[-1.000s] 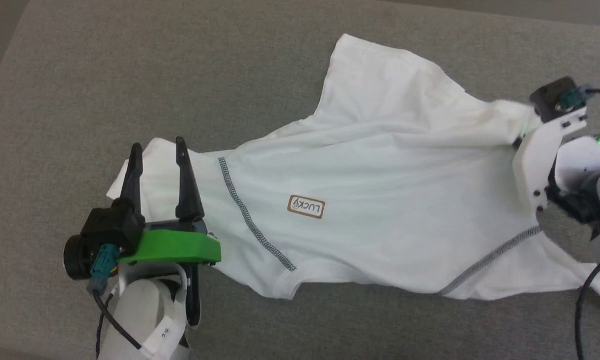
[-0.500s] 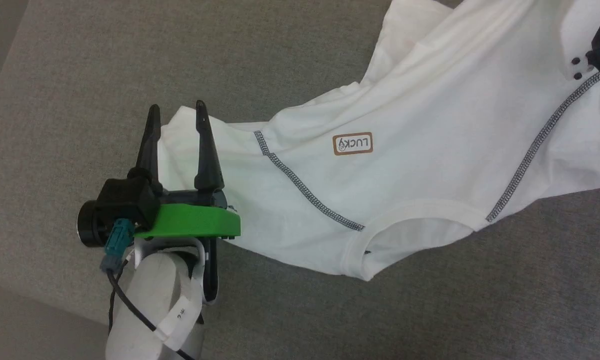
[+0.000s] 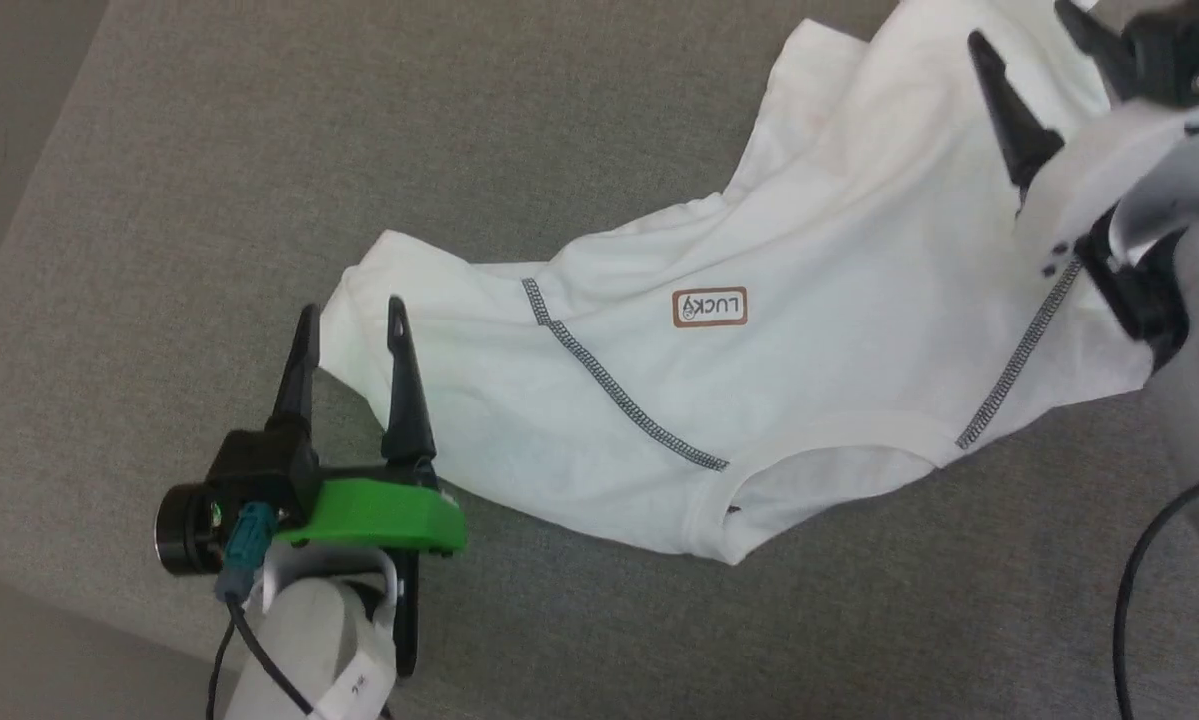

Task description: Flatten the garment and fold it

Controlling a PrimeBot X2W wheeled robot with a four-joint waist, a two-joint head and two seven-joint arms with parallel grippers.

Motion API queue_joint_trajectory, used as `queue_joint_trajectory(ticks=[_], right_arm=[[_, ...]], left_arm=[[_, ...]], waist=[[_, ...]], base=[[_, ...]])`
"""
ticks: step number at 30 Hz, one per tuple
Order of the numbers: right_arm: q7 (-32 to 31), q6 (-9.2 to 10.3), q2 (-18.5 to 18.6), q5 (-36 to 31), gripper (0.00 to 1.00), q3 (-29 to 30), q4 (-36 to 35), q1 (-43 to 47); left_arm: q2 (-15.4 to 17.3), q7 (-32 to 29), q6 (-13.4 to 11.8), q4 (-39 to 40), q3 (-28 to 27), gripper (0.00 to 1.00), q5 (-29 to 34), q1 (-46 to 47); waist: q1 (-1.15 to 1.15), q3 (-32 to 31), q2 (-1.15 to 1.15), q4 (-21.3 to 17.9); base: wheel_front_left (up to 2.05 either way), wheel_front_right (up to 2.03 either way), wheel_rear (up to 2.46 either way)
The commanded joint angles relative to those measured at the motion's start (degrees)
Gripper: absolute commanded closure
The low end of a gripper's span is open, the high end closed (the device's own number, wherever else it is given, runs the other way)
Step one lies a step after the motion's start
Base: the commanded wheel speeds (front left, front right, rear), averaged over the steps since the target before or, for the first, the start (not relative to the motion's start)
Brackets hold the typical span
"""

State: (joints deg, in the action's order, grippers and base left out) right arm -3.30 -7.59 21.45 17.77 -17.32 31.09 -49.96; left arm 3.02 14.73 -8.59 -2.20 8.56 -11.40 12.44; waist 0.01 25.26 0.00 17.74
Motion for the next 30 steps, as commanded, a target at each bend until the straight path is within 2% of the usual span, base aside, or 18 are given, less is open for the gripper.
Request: queue_joint_trajectory(ticks=[1, 8, 12, 16, 18, 21, 26, 30], right_arm=[[2.33, 0.10, -1.01, 0.34, 0.00, 1.62, -1.97, 3.93], [7.25, 0.10, -6.75, -3.39, 0.00, 11.03, -14.13, 23.32], [6.98, 0.10, -11.43, -6.79, 0.00, 16.79, -22.05, 33.80], [5.46, 0.10, -15.30, -9.38, 0.00, 21.00, -28.01, 42.06], [4.80, 0.10, -16.59, -10.06, 0.00, 22.47, -30.13, 45.23], [3.98, 0.10, -17.83, -10.06, 0.00, 23.41, -32.03, 48.51], [2.84, 0.10, -18.46, -10.00, 0.00, 22.86, -33.78, 50.95], [2.36, 0.10, -18.54, -8.75, 0.00, 22.42, -34.77, 51.48]], left_arm=[[-0.05, 0.27, 0.63, -0.67, -0.52, 0.00, 0.96, -1.90], [0.91, -0.19, 2.99, -5.23, -0.07, 0.00, 1.18, -7.56], [1.26, -3.85, 4.11, -6.88, 0.93, 0.00, 0.14, -8.97], [0.99, -9.93, 3.54, -7.86, 1.46, 0.00, -1.55, -9.71], [0.79, -13.34, 2.57, -8.19, 1.45, 0.00, -2.58, -9.86], [0.63, -18.84, -0.52, -8.82, 0.88, 0.00, -3.02, -10.24], [0.81, -27.18, -6.19, -9.21, -0.41, 0.00, -2.59, -11.80], [0.72, -31.49, -9.00, -7.88, -1.66, 0.00, -3.59, -13.98]], waist=[[-0.01, -8.20, 0.00, -5.13], [-0.01, -15.22, 0.00, -8.65], [-0.01, -17.10, 0.00, -10.01], [-0.01, -17.93, 0.00, -10.87], [-0.01, -18.14, 0.00, -11.32], [-0.01, -18.27, 0.00, -12.59], [-0.01, -18.31, 0.00, -14.98], [-0.01, -18.13, 0.00, -16.41]], base=[[0.00, 0.00, 0.00], [0.00, 0.00, 0.00], [0.00, 0.00, 0.00], [0.00, 0.00, 0.00], [0.00, 0.00, 0.00], [0.00, 0.00, 0.00], [0.00, 0.00, 0.00], [0.00, 0.00, 0.00]])
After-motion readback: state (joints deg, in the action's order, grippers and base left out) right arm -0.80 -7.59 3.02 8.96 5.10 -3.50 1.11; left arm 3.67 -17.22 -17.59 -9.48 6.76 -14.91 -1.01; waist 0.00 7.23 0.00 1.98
